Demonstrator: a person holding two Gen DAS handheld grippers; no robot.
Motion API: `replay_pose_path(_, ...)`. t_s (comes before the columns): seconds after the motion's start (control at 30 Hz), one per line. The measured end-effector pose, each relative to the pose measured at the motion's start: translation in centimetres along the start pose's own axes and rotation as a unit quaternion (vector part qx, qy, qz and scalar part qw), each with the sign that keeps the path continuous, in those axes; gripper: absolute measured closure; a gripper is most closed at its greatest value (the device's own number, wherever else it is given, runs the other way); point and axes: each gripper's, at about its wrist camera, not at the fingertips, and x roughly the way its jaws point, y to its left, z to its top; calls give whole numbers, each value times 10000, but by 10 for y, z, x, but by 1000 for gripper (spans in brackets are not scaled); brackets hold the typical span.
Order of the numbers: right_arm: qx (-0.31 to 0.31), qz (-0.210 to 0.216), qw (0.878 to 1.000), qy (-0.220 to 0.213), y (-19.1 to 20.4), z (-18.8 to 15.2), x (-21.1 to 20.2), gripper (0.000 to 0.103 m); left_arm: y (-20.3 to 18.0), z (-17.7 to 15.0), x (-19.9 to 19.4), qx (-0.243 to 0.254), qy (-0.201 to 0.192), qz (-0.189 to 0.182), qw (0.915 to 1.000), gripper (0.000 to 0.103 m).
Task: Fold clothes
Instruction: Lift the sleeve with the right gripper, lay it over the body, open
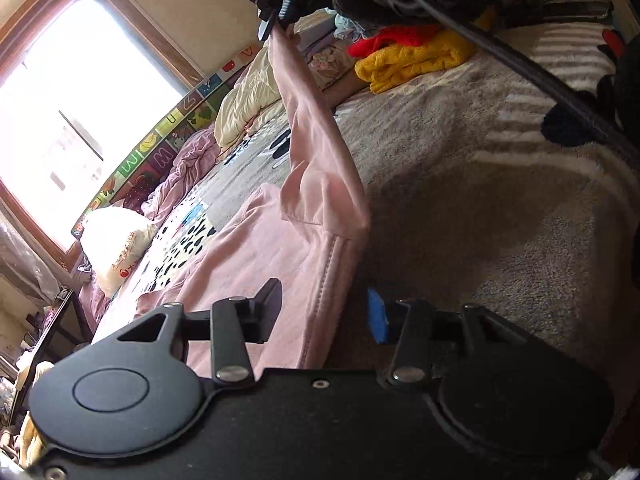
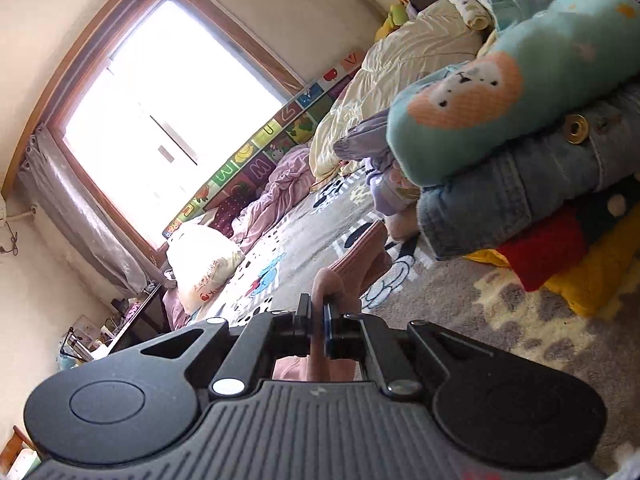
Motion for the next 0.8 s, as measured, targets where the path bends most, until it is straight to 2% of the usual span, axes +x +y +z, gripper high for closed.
replay_pose_path(0.03, -65, 51, 10000, 16, 11, 2, 4, 95, 6, -1, -1, -128, 15, -2, 9999, 69)
replay_pose_path(0.13, -314, 202, 9993, 90, 44, 4, 17, 95, 27, -5, -6, -658, 40, -82, 9978, 75)
replay_pose_path(0.23, -578, 416, 9973, 183, 79, 3, 31, 95, 51, -11, -10, -1374, 108, -331, 9899, 77)
replay_pose_path(0.33, -835, 625, 9941, 297, 111, -1, 39, 95, 77, -22, -9, -2395, 189, -873, 9668, 77)
replay_pose_path(0.4, -1000, 730, 9915, 402, 131, -11, 48, 95, 86, -26, -7, -2765, 104, -1086, 9548, 77)
replay_pose_path(0.47, -1146, 801, 9888, 515, 149, -20, 57, 95, 89, -28, -6, -2979, 39, -1226, 9467, 70)
replay_pose_path(0.53, -1287, 870, 9857, 648, 171, -34, 66, 95, 92, -30, -4, -3210, 70, -1403, 9366, 71)
replay_pose_path(0.57, -1348, 893, 9842, 714, 180, -40, 71, 95, 93, -31, -2, -3338, 142, -1513, 9303, 82)
replay_pose_path(0.63, -1483, 885, 9812, 861, 200, -56, 84, 95, 101, -39, 2, -3683, 316, -1702, 9135, 92)
replay_pose_path(0.8, -1666, 590, 9758, 1284, 234, -89, 123, 95, 130, -76, 6, -5039, 601, -2118, 8352, 93)
